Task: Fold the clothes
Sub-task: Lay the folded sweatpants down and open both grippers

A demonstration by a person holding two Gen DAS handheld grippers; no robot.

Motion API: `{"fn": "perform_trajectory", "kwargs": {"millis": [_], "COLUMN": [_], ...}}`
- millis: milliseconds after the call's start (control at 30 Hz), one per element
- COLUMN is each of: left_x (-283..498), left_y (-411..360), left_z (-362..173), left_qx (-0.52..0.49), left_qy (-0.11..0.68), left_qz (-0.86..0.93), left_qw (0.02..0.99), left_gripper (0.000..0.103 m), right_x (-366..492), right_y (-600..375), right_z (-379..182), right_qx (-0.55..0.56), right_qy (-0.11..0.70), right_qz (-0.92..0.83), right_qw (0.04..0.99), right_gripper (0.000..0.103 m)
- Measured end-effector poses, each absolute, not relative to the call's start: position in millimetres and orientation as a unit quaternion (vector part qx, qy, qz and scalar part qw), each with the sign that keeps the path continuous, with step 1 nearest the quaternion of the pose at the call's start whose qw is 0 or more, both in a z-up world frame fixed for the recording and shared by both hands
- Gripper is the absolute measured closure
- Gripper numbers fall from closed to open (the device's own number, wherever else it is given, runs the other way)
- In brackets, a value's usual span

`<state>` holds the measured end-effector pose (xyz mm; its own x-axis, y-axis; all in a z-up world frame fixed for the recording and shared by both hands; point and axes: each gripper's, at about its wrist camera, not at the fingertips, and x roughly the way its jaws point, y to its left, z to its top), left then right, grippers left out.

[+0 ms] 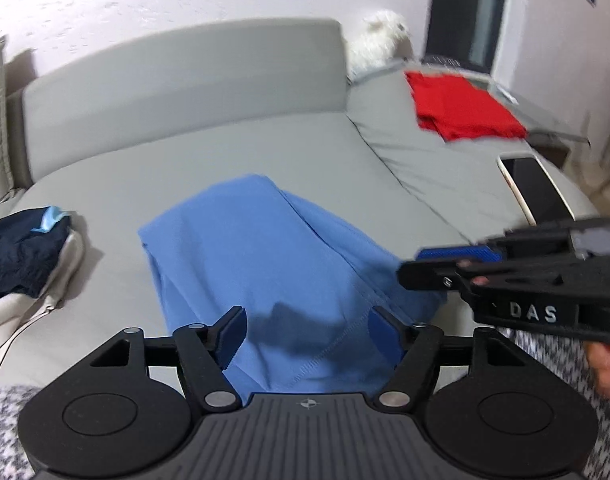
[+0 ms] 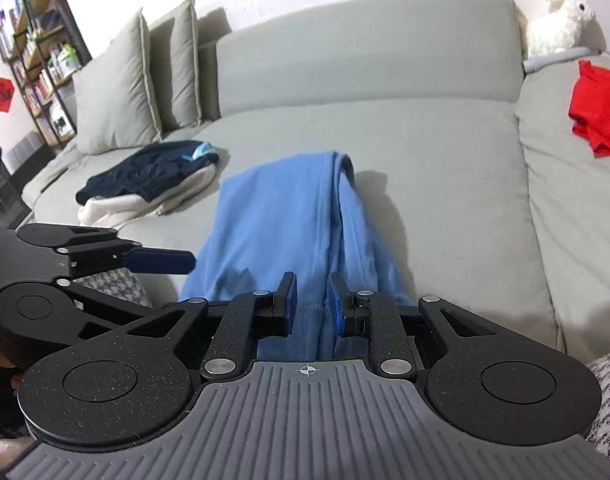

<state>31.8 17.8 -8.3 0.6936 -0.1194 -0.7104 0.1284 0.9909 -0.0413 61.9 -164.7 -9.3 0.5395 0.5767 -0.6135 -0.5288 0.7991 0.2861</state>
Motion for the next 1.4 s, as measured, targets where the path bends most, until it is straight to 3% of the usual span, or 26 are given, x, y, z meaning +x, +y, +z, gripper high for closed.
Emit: {"fn": "perform_trajectory", "kwargs": {"millis": [500,1400], "left_x": [32.3,36.8], "left_y": [31.6,30.9], "left_z": [-4.8,-11.1], "left_qx": [-0.059,-0.059], "left_qy": [0.385,0.399], "left_qz": [-0.032,-0.037], "left_qw": [0.92,0.914], "left_gripper": [0.028,0.024], "right_x": [61.2,64.8], "right_y": [-155.7,-164.4], "right_z": [-3.2,-9.0], "right_qx": [0.018,0.037], "right_qy": [0.348,0.355], "right_qz": [0.325,0.319], "right_qw": [0.879,0.878], "right_gripper": [0.079,0.078]}}
